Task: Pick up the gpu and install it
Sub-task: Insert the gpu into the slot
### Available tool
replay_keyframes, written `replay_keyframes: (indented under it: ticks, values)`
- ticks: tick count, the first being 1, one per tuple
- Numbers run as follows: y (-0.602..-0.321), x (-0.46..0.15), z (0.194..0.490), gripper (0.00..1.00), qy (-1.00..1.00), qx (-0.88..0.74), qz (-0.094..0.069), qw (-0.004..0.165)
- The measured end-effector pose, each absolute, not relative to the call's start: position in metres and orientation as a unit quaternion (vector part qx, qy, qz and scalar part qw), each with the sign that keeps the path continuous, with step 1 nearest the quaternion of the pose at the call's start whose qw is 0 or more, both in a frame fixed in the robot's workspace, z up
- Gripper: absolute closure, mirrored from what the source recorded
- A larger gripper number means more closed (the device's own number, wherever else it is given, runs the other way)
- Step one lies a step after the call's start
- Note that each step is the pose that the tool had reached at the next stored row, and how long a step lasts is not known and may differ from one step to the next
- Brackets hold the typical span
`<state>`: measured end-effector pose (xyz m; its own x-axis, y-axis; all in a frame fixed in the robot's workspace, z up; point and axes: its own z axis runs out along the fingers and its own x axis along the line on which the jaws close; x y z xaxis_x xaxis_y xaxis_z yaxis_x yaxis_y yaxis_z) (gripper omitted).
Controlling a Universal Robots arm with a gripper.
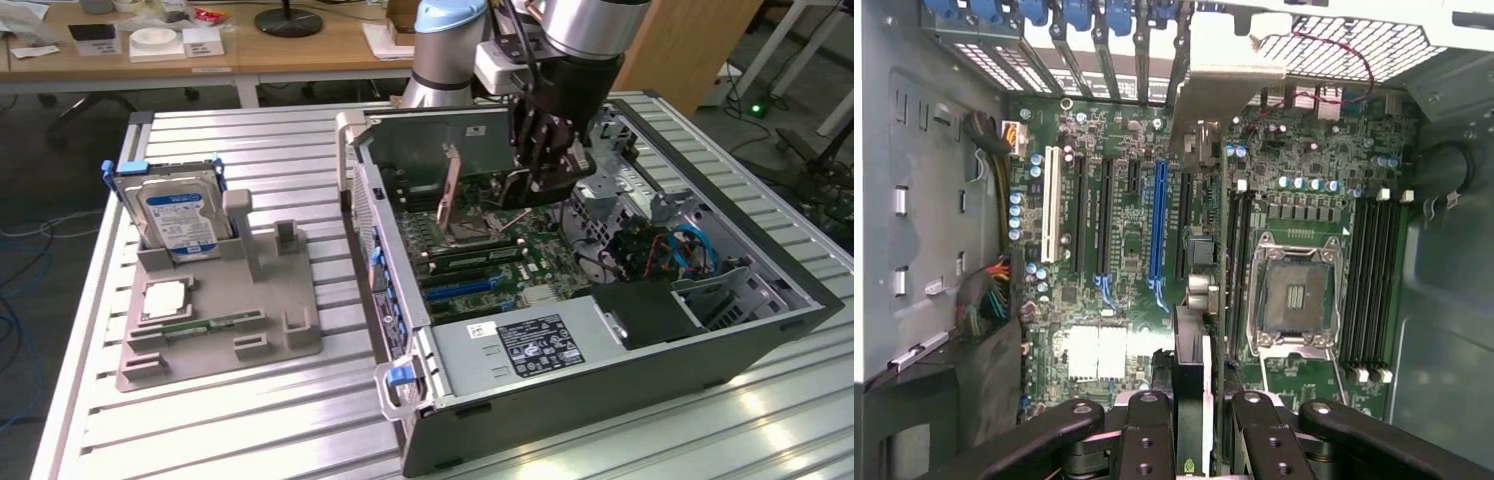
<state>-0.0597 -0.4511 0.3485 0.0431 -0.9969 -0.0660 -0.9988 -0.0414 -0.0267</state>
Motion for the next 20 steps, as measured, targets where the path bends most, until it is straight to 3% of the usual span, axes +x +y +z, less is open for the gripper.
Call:
replay_keyframes:
  ticks: [20]
  values:
    - [-0.4558,-0.0599,0.3435,0.73,0.704,-0.709,0.015,0.032]
